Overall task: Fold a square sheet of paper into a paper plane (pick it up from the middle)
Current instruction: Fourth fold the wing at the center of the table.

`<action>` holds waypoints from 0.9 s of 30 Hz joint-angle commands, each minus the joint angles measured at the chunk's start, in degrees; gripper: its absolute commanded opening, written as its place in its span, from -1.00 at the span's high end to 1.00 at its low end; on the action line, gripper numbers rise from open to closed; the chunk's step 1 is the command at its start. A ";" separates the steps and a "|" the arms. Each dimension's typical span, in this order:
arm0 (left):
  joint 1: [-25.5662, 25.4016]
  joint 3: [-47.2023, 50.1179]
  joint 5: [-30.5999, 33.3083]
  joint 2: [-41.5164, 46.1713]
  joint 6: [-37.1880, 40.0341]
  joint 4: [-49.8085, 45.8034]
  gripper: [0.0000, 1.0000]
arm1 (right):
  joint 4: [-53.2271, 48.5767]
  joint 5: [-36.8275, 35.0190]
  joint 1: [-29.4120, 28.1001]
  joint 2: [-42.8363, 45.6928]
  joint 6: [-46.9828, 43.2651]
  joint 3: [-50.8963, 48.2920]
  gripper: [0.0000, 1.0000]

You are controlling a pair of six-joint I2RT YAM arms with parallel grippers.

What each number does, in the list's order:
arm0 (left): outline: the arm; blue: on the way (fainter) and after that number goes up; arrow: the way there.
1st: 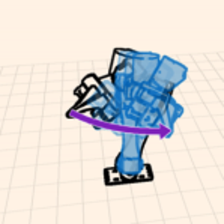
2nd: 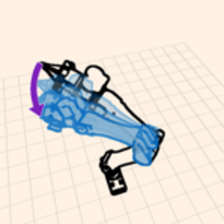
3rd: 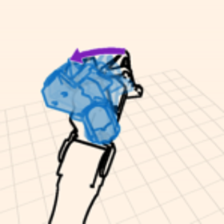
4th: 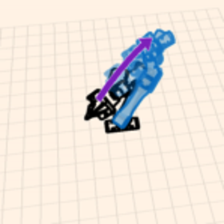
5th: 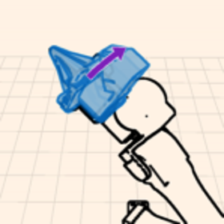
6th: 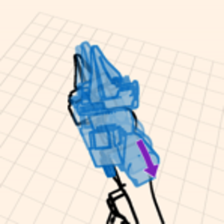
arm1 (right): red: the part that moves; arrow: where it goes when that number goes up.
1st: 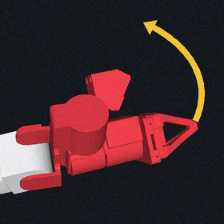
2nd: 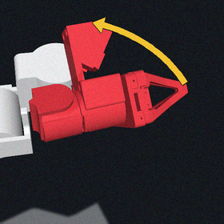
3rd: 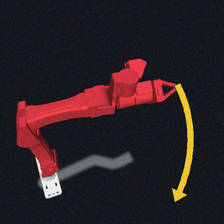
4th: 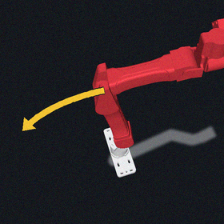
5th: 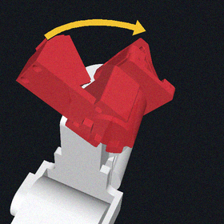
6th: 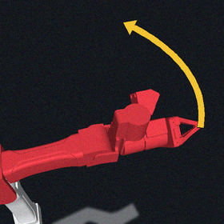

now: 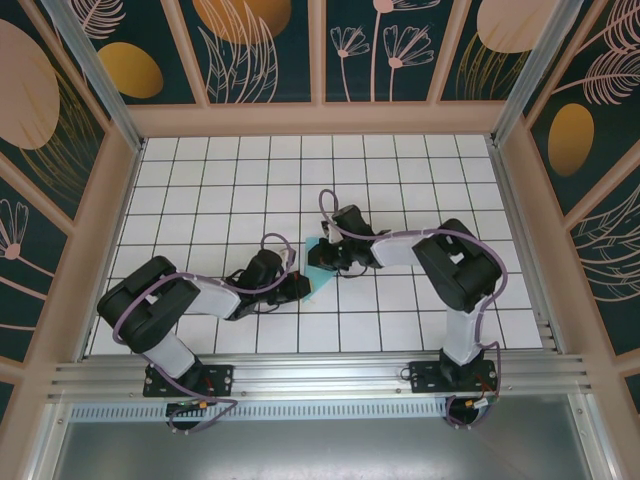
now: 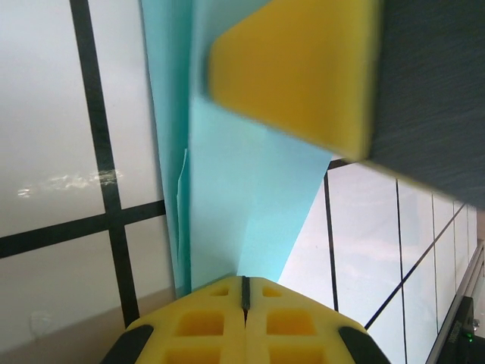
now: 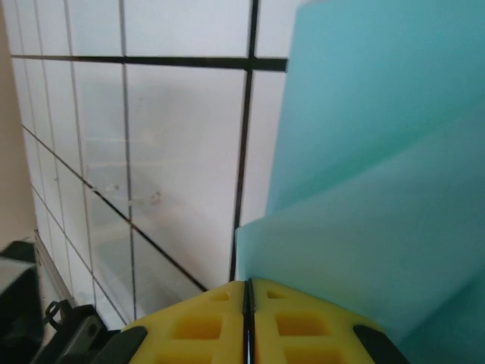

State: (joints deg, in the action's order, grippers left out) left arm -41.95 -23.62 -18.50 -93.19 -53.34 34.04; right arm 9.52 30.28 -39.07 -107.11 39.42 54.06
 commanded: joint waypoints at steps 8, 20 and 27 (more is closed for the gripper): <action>-0.07 2.13 2.09 -2.26 -0.37 -9.38 1.00 | 2.45 2.31 0.95 7.78 -1.55 -5.27 0.80; -0.10 1.63 1.54 -2.53 0.67 -10.79 1.00 | 2.93 2.54 -2.08 0.26 -2.13 -3.75 0.85; -0.14 2.20 2.06 -2.25 1.46 -12.33 1.00 | 0.06 -1.57 -1.05 -3.86 -3.31 -1.76 0.84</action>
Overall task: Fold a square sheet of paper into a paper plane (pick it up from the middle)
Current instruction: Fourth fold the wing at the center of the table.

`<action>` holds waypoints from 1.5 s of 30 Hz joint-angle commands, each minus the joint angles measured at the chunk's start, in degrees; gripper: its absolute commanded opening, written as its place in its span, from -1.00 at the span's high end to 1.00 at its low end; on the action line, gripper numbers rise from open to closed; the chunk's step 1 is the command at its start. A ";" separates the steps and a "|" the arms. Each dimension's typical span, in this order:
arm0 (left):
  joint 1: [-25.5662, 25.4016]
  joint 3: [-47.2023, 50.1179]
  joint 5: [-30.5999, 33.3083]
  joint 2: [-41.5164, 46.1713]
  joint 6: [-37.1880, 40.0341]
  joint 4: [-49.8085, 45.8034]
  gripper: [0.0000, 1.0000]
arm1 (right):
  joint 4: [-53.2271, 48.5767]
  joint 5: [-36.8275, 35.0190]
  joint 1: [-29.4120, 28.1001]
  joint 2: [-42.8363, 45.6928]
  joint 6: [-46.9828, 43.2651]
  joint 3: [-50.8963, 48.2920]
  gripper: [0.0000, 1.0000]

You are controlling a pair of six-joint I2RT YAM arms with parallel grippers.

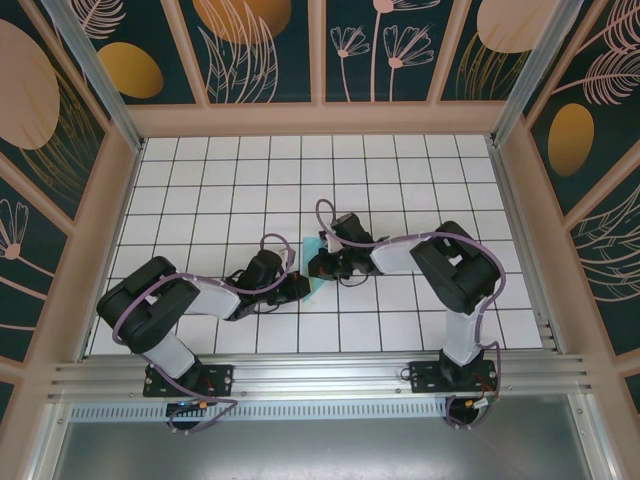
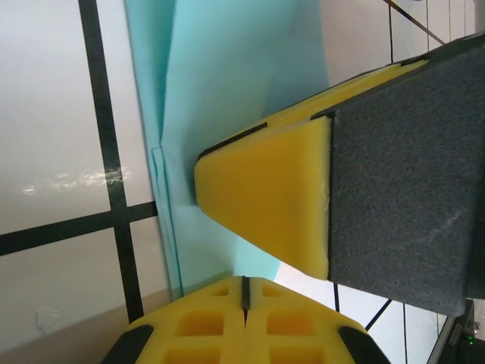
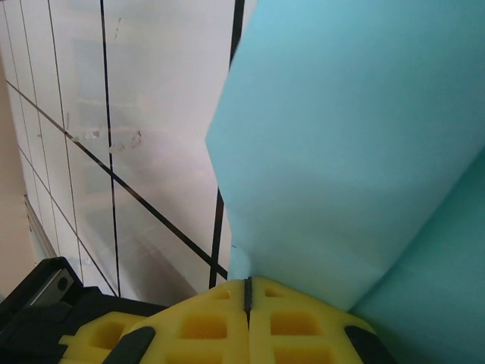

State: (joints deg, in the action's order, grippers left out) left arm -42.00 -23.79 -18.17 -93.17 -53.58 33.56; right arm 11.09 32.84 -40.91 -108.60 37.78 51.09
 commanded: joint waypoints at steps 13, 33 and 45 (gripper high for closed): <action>-0.05 5.42 2.88 -3.24 3.46 -13.39 1.00 | -5.89 -4.02 6.06 -6.08 -4.56 10.43 0.80; -0.05 6.36 3.68 -0.39 2.92 -13.77 1.00 | -7.92 -3.01 12.15 -12.67 -5.03 18.12 0.80; -0.07 -2.39 5.17 20.53 7.05 -18.38 1.00 | -2.00 -6.06 7.89 -5.82 1.59 8.63 0.80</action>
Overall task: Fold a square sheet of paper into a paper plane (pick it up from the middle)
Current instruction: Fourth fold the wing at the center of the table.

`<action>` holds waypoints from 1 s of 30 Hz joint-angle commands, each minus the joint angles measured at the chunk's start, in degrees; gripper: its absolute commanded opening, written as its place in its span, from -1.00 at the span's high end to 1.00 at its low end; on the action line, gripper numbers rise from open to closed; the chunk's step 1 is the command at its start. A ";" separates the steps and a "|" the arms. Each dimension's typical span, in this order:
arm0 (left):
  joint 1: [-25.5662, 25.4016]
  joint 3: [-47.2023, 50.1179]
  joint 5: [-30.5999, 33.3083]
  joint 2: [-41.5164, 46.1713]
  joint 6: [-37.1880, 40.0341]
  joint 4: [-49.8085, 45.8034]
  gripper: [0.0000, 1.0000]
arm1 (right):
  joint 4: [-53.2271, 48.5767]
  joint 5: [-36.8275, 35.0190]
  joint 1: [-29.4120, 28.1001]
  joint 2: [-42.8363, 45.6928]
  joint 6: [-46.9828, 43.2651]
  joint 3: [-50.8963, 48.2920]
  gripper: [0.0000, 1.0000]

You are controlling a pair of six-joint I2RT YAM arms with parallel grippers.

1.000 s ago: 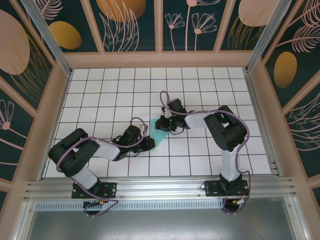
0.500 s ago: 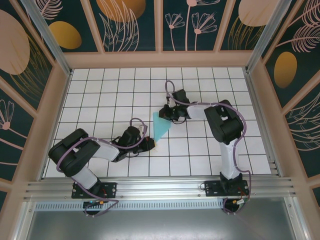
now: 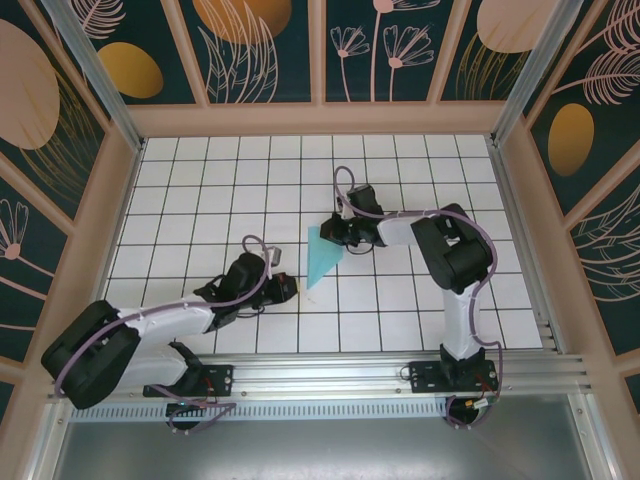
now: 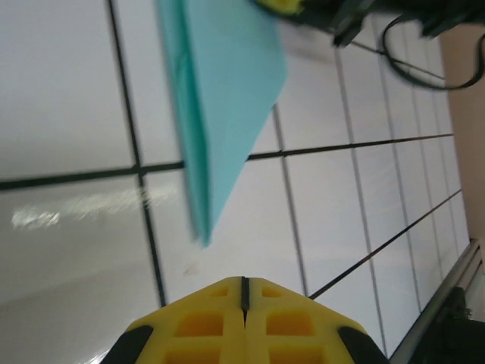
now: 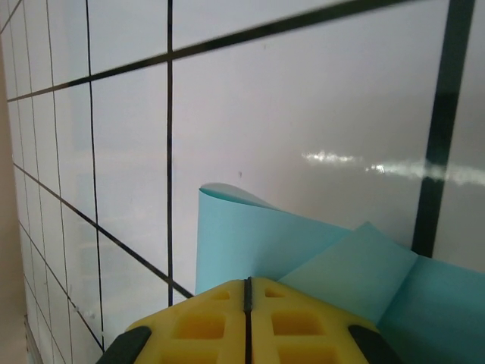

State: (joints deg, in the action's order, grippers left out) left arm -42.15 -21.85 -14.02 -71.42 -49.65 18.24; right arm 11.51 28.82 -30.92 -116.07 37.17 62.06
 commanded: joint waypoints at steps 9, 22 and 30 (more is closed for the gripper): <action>0.14 -10.27 -3.02 -16.96 0.54 4.32 1.00 | 2.66 -7.20 -5.72 7.68 9.54 -10.07 0.79; 0.10 -7.01 -1.95 -24.89 0.78 0.53 1.00 | 0.50 -5.78 -4.76 9.81 6.77 -9.09 0.74; 0.06 -4.69 -0.32 -25.92 2.51 -1.64 1.00 | -3.62 -4.04 -2.14 16.70 2.02 -8.31 0.68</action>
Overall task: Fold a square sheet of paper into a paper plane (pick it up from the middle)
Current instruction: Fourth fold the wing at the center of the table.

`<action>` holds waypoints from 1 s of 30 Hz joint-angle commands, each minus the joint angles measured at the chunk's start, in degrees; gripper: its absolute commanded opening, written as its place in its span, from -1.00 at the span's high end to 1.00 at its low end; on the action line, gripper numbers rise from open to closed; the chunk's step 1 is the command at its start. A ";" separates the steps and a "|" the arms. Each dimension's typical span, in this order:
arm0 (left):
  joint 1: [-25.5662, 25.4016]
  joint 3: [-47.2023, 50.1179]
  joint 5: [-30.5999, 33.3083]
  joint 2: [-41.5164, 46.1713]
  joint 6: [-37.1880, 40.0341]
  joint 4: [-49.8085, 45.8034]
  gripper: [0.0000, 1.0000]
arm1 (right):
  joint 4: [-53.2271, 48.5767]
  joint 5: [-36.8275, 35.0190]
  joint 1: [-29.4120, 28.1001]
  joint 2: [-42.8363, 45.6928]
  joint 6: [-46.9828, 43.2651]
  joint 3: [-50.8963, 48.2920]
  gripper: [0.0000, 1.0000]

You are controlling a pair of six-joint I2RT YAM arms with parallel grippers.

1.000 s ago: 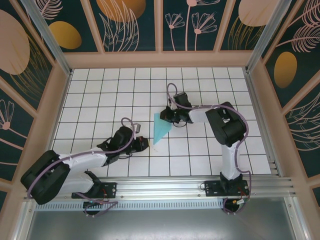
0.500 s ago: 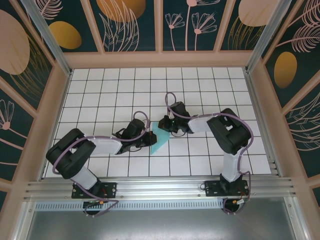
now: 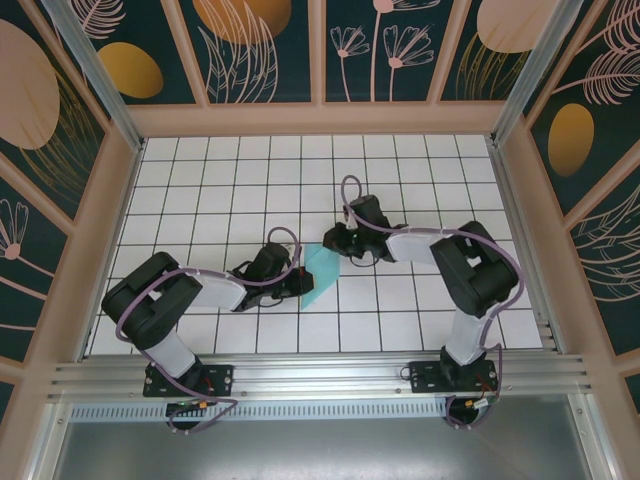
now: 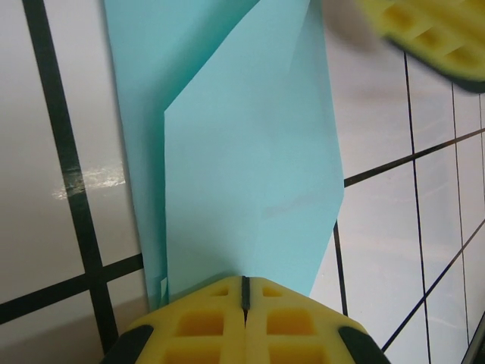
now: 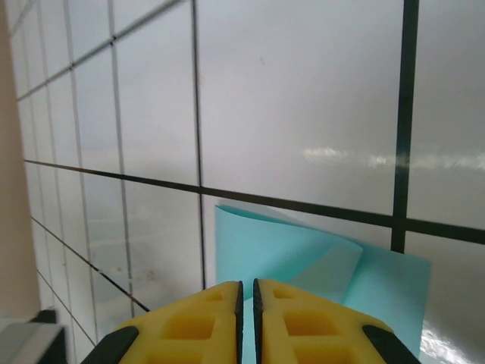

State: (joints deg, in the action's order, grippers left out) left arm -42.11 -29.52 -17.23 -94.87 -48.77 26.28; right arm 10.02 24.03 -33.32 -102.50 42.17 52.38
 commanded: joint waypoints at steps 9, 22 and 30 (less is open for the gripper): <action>0.08 2.40 2.82 -2.67 2.44 -10.50 1.00 | 0.81 5.59 -2.43 -0.19 -2.75 -0.95 0.75; 0.04 3.84 2.94 -2.97 3.75 -12.30 1.00 | 1.87 3.02 -0.44 -9.25 -3.73 2.31 0.79; 0.05 6.92 3.96 -2.95 4.05 -12.15 1.00 | -4.79 -0.83 1.68 -11.43 -5.82 7.81 0.79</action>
State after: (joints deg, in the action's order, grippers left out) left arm -42.13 -27.49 -17.06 -94.87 -46.46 29.26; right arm 7.97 27.55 -32.86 -112.22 38.70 58.39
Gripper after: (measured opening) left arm 0.048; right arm 0.105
